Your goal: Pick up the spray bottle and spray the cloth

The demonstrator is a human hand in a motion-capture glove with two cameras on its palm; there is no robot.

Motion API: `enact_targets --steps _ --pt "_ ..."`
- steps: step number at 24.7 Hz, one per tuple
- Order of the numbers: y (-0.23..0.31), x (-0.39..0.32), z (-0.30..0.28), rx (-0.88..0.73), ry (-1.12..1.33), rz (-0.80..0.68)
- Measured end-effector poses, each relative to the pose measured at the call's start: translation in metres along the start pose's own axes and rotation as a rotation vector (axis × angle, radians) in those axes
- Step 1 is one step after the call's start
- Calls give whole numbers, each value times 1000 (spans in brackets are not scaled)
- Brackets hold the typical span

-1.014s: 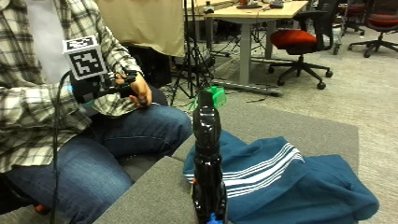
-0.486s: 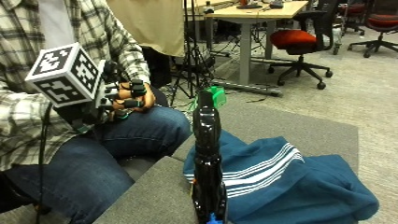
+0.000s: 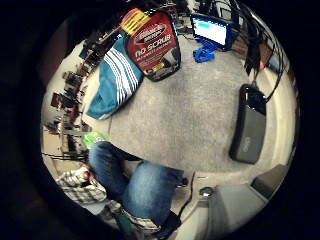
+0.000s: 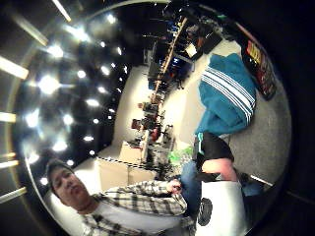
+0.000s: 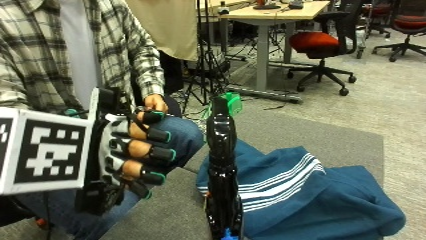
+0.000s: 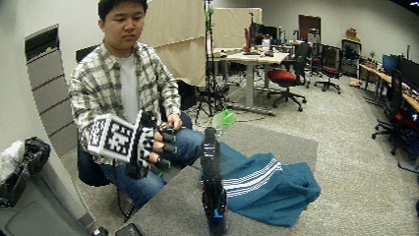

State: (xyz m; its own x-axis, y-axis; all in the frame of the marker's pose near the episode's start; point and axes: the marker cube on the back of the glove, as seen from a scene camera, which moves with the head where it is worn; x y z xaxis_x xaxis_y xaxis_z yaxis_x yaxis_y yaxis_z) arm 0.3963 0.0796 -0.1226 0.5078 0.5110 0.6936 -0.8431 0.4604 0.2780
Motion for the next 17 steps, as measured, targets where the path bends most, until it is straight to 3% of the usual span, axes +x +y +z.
enact_targets --steps 10,17 --pt "-53 36 -32 87 -77 26" --pt "-109 43 -13 70 -169 29"
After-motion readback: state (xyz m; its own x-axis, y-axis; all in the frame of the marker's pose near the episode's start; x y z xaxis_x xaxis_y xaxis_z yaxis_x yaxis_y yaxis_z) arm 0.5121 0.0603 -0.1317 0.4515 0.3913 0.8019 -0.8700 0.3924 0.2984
